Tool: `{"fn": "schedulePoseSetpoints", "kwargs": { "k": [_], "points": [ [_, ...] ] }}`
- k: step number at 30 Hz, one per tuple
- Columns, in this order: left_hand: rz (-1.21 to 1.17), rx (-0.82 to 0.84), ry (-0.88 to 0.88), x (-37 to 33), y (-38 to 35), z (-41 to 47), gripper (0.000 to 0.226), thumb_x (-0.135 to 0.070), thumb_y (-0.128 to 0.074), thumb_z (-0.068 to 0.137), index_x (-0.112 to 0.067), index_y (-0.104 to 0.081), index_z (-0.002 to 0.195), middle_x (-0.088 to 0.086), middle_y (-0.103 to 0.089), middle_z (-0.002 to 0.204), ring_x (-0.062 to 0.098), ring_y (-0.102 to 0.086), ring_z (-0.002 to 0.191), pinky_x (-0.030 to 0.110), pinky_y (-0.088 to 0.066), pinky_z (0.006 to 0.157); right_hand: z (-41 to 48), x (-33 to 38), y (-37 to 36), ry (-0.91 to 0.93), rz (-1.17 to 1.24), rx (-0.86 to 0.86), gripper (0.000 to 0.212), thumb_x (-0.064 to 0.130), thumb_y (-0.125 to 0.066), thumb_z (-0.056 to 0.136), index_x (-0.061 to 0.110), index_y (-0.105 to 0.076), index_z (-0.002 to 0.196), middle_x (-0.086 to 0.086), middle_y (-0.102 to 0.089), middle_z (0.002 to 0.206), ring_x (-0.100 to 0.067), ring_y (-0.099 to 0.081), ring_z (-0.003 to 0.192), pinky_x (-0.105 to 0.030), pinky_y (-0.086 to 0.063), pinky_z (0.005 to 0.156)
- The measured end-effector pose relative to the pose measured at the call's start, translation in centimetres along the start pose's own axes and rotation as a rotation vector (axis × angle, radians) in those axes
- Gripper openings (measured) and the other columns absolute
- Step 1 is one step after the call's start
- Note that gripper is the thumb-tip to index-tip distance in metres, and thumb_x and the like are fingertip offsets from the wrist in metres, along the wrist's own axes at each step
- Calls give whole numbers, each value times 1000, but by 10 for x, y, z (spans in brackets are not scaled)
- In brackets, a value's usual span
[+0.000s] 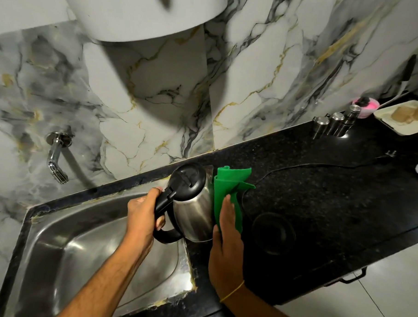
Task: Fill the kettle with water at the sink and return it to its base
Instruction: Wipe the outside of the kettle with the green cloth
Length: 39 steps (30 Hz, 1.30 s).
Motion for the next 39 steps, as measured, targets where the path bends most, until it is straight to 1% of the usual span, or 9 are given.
{"fn": "schedulePoseSetpoints", "kwargs": {
  "k": [5,9,11,13,15,18,21,31,39],
  "points": [
    [-78,86,7,-10,-10,-1,31,-44,-72,66,-13,-66,66,2,-40,43,16,-30,24,17,-28,34,-15,5,-9,250,-254,32,55,31,-20,111,33,-11,166,5,-21,174,-22,-15,162,-39,-27,122],
    [-61,120,-2,-17,-13,-3,30,-44,-72,69,-16,-70,57,2,-41,37,16,-32,25,17,-29,35,-23,-4,-20,436,-391,41,68,9,-48,95,34,-37,158,10,-42,164,-23,-33,155,-45,-25,124],
    [-21,74,-1,-19,-13,-2,33,-44,-74,68,-16,-68,52,2,-49,37,17,-42,30,19,-37,39,-28,-9,-25,547,-463,68,56,7,-58,84,30,-59,135,9,-58,144,-27,-43,146,-45,-21,126],
    [-6,26,4,-20,-11,0,30,-38,-74,74,-20,-73,50,-3,-61,46,11,-56,41,22,-44,48,-26,-15,-24,632,-538,112,44,11,-61,79,29,-65,119,9,-62,128,-26,-50,135,-46,-20,127],
    [6,31,4,-22,-11,1,28,-40,-73,74,-21,-76,53,-1,-64,48,11,-57,41,19,-44,45,-22,-19,-18,715,-567,175,31,16,-57,84,28,-65,111,9,-64,119,-24,-53,131,-46,-19,127],
    [10,83,31,-24,-12,-2,33,-49,-73,64,-17,-69,55,7,-49,40,17,-39,26,15,-30,32,-14,-29,-5,856,-603,272,26,20,-46,97,29,-65,113,10,-69,119,-22,-48,140,-47,-17,128],
    [10,92,30,-26,-13,-2,29,-47,-72,65,-20,-70,56,4,-43,42,15,-32,25,15,-26,32,-8,-40,6,963,-681,350,39,20,-55,90,30,-62,127,11,-65,135,-18,-26,158,-50,-15,129],
    [-48,118,33,-31,-11,3,32,-29,-62,88,-25,-71,57,-3,-44,42,14,-31,26,17,-28,35,7,-67,39,1038,-760,445,37,21,-34,107,27,-62,130,7,-62,138,-25,-45,145,-52,-16,129],
    [-28,109,55,-30,-11,12,30,-46,-72,68,-17,-71,57,4,-43,39,16,-34,27,18,-31,35,34,-13,19,1029,-689,341,36,20,-33,107,26,-65,122,5,-62,130,-27,-48,139,-53,-18,128]
  ]
}}
Point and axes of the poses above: each hand's wrist, its own z-axis towards the middle knuckle, its own y-axis out of the back of the hand, x = y × z, the point moved 5 cm from there along z, towards the middle knuckle
